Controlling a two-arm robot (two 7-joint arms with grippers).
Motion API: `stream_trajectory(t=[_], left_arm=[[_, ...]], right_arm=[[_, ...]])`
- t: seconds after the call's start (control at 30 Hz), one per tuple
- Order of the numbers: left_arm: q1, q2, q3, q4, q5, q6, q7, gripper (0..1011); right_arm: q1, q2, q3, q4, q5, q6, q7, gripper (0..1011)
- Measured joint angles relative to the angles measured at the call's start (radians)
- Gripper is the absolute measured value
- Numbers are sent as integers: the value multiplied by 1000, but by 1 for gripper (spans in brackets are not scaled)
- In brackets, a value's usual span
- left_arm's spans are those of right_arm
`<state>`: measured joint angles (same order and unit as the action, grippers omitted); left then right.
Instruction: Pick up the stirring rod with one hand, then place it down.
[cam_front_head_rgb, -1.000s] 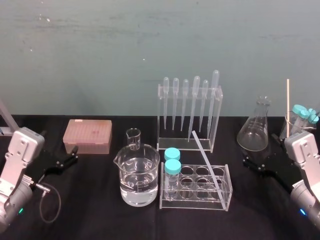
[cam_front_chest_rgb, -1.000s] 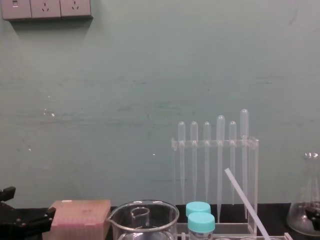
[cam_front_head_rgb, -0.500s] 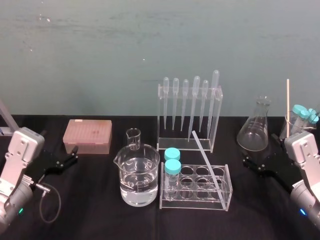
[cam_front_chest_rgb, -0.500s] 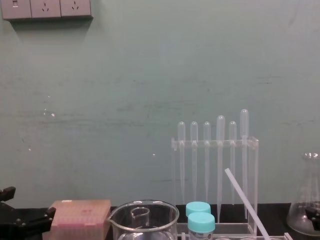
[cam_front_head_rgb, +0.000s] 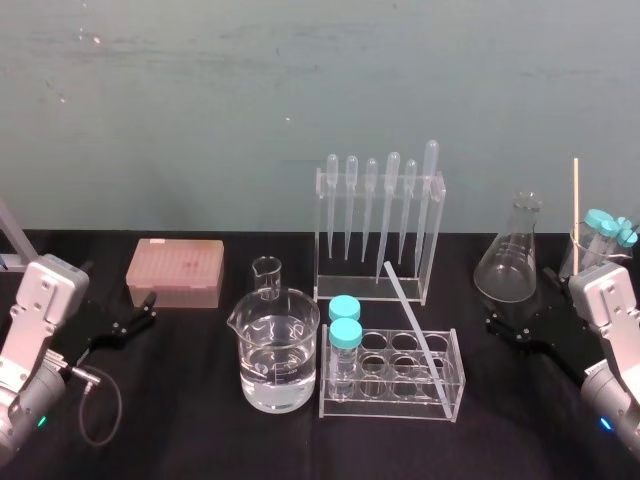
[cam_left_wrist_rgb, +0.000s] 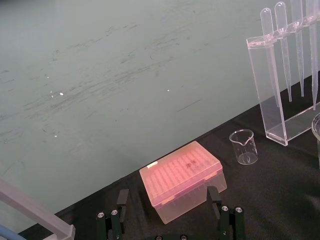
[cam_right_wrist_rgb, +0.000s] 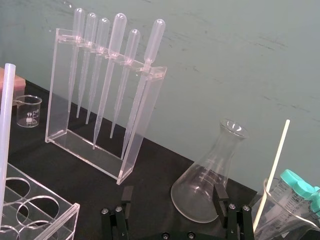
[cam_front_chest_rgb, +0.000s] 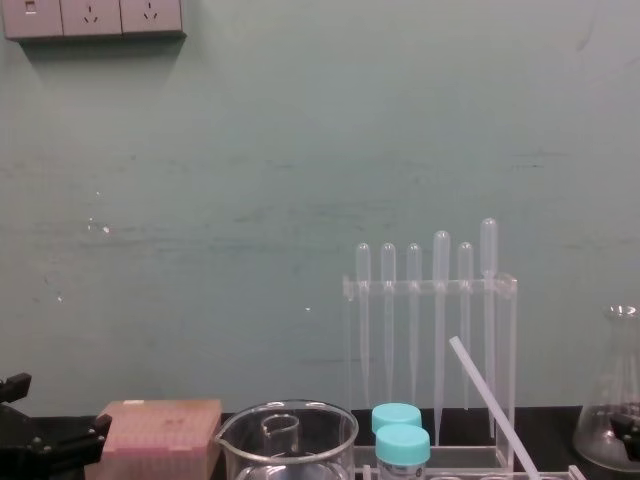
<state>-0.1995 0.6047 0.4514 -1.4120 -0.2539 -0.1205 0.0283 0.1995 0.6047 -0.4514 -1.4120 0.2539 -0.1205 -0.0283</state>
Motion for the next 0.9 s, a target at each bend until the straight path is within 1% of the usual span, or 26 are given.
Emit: stream_trajectory(t=[0.73, 0.77, 0.8, 0.87, 0.9], left_arm=[[0, 0, 0, 0, 0, 0, 0, 1000], [0, 0, 0, 0, 0, 0, 0, 1000], [0, 0, 0, 0, 0, 0, 0, 1000], [0, 0, 0, 0, 0, 0, 0, 1000], [0, 0, 0, 0, 0, 0, 0, 1000]], right_arm=[[0, 0, 0, 0, 0, 0, 0, 1003], [0, 0, 1, 0, -3, -5, 0, 1003], [-4, -1, 8, -2, -13, -30, -3, 1003], [-7, -1, 13, -8, -31, -62, -11, 1003], [-9, -1, 16, -16, -57, -98, -20, 1003]])
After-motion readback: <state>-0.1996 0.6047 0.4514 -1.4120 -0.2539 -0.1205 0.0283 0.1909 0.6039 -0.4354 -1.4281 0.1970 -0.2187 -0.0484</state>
